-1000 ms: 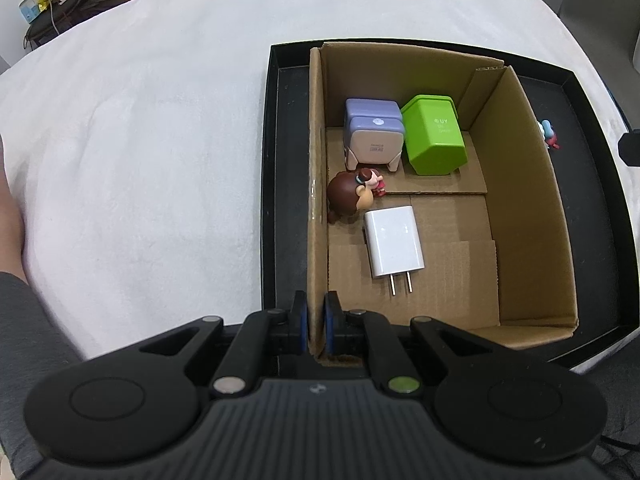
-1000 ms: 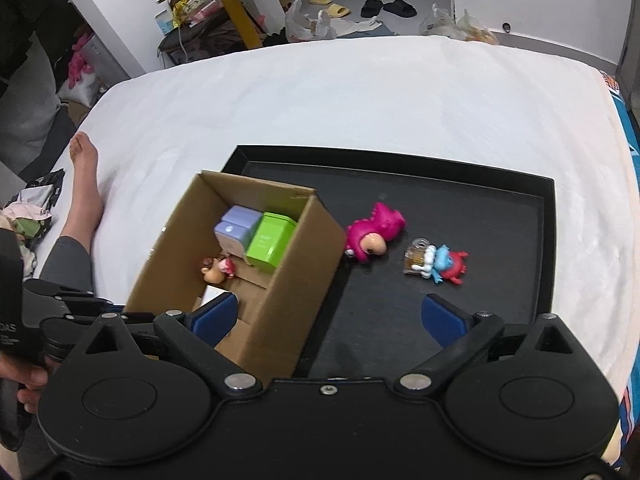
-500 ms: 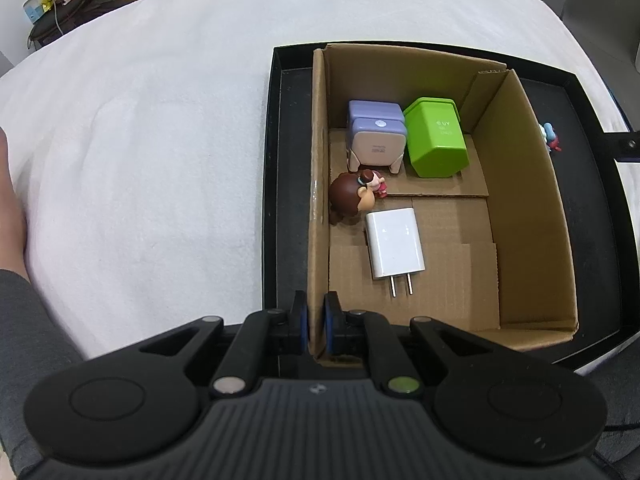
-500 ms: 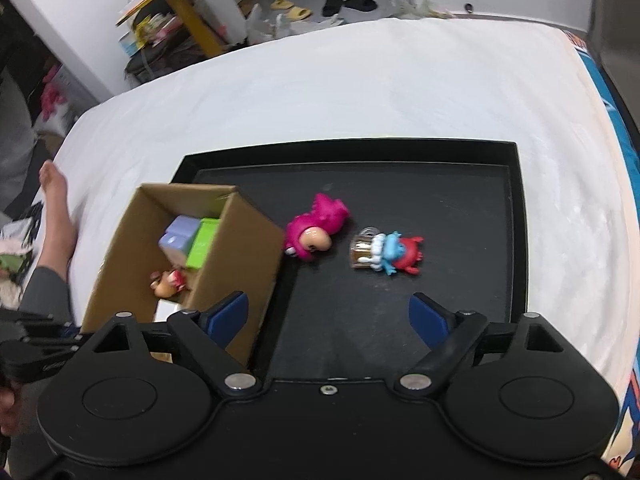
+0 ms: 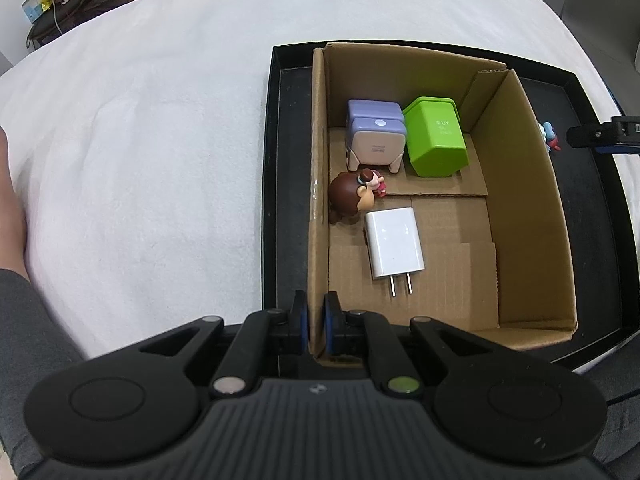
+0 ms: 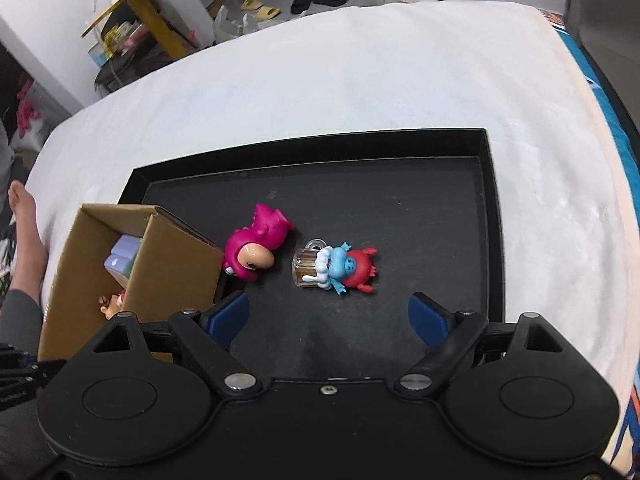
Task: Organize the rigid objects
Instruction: 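Close the right gripper on the blue-red figurine with the beer mug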
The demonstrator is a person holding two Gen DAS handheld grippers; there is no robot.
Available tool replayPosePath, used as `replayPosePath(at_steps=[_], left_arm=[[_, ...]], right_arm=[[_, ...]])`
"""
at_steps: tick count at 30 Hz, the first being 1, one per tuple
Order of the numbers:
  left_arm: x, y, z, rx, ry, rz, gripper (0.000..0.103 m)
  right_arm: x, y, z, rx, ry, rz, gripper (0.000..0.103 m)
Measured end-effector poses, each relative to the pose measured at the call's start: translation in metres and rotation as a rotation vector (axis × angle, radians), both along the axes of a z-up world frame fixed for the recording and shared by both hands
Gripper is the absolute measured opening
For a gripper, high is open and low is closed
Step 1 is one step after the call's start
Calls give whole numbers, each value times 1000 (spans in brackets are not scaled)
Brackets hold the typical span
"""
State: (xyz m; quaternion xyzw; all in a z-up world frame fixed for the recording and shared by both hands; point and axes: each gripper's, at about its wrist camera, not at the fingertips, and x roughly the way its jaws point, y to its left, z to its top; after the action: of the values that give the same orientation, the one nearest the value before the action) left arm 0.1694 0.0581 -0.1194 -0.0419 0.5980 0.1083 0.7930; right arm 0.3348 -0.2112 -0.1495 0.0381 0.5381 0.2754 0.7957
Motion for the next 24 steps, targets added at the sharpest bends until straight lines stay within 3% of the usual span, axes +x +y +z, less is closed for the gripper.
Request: replayPosePath(at_steps=[24], left_arm=[[2,2,0,-15,11,1,7]], right_arm=[[17,47,-16,-231,-113,412,87]])
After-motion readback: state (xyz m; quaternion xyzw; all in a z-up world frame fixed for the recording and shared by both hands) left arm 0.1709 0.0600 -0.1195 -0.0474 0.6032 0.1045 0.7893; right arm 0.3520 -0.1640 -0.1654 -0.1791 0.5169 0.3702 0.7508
